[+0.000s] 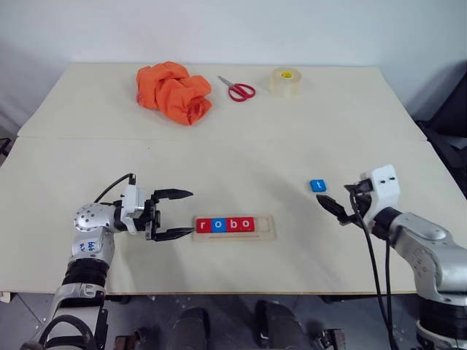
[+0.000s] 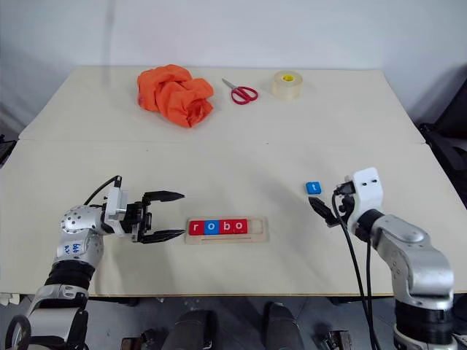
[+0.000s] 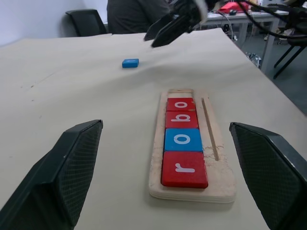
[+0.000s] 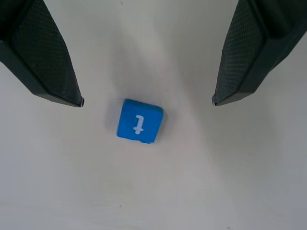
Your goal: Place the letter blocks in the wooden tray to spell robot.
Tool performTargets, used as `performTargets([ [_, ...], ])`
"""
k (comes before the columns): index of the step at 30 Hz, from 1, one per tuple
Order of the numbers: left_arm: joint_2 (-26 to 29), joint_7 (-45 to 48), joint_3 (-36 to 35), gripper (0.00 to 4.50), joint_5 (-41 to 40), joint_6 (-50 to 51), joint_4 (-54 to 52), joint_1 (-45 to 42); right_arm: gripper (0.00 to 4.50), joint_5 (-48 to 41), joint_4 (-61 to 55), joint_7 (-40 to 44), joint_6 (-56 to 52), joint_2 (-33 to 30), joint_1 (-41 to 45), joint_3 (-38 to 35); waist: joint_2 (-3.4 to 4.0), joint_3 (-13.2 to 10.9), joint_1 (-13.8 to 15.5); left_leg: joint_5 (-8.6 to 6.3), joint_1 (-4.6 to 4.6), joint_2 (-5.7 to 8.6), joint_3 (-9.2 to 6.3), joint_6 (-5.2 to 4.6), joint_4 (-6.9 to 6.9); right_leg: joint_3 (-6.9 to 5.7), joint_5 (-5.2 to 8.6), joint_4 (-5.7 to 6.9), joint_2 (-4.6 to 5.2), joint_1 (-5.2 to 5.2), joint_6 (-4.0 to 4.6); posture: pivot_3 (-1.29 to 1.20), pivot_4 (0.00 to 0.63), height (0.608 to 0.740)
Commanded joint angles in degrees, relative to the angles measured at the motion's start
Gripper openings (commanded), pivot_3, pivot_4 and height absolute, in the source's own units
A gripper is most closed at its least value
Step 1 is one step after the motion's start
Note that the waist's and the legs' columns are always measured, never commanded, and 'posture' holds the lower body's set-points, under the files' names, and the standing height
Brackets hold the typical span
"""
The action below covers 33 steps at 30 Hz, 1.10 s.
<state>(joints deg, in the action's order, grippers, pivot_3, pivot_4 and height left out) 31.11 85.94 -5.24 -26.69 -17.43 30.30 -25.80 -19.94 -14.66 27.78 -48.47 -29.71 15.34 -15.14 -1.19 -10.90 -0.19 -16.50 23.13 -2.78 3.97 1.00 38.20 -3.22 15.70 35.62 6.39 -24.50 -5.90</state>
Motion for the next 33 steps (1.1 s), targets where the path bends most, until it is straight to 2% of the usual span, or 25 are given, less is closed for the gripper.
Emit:
performTargets([
  [1,1.25,0.5,-0.94,4.5,-0.98,0.9,-4.52,2.02,4.49,2.41,8.37,-1.92,6.09,1.69,4.21,1.76,0.0,0.0,-0.15,0.0,0.0,0.0,0.01,0.0,0.0,0.01,0.0,0.0,0.0,0.0,0.0,0.0,0.15,0.74],
  [11,1.56,-2.25,-2.18,4.5,-1.15,2.82,-10.12,6.41,4.49,4.99,18.98,-5.09,12.29,6.17,8.34,5.16,0.0,0.0,-0.12,0.0,-0.02,-0.02,0.03,0.0,0.0,0.04,-0.01,0.03,0.0,0.0,-0.01,0.0,0.15,0.74],
  [19,1.05,-2.6,-1.8,4.5,-0.97,2.92,-10.47,6.7,4.49,4.97,13.73,-8.74,11.91,7.56,5.38,4.4,0.0,0.0,-0.09,0.02,-0.04,-0.04,0.02,0.02,-0.02,0.04,0.0,0.07,-0.02,-0.01,0.0,0.0,0.15,0.74],
  [23,0.62,-2.07,-1.38,4.5,-0.78,2.67,-9.41,5.8,3.56,7.38,10.95,-11.65,13.87,7.91,3.27,5.3,0.0,0.0,-0.05,0.01,-0.03,-0.03,0.03,0.02,-0.02,0.04,0.0,0.04,-0.01,-0.01,-0.01,0.0,0.15,0.74],
  [29,-0.35,-1.01,-0.75,4.5,-0.48,2.23,-7.75,4.16,1.47,7.18,9.35,-12.85,13.6,9.46,2.75,5.77,0.0,0.0,-0.06,0.02,-0.04,-0.02,0.02,0.01,-0.01,0.04,-0.01,0.06,-0.01,0.0,-0.01,0.0,0.15,0.74],
  [33,-0.91,-0.48,-0.5,4.5,-0.32,1.84,-6.51,2.99,1.46,5.34,1.74,-15.45,9.45,11.11,2.63,4.31,0.0,0.0,-0.03,0.02,-0.02,-0.03,0.02,0.01,-0.02,0.04,-0.01,0.06,-0.01,-0.02,-0.01,0.0,0.15,0.74],
])
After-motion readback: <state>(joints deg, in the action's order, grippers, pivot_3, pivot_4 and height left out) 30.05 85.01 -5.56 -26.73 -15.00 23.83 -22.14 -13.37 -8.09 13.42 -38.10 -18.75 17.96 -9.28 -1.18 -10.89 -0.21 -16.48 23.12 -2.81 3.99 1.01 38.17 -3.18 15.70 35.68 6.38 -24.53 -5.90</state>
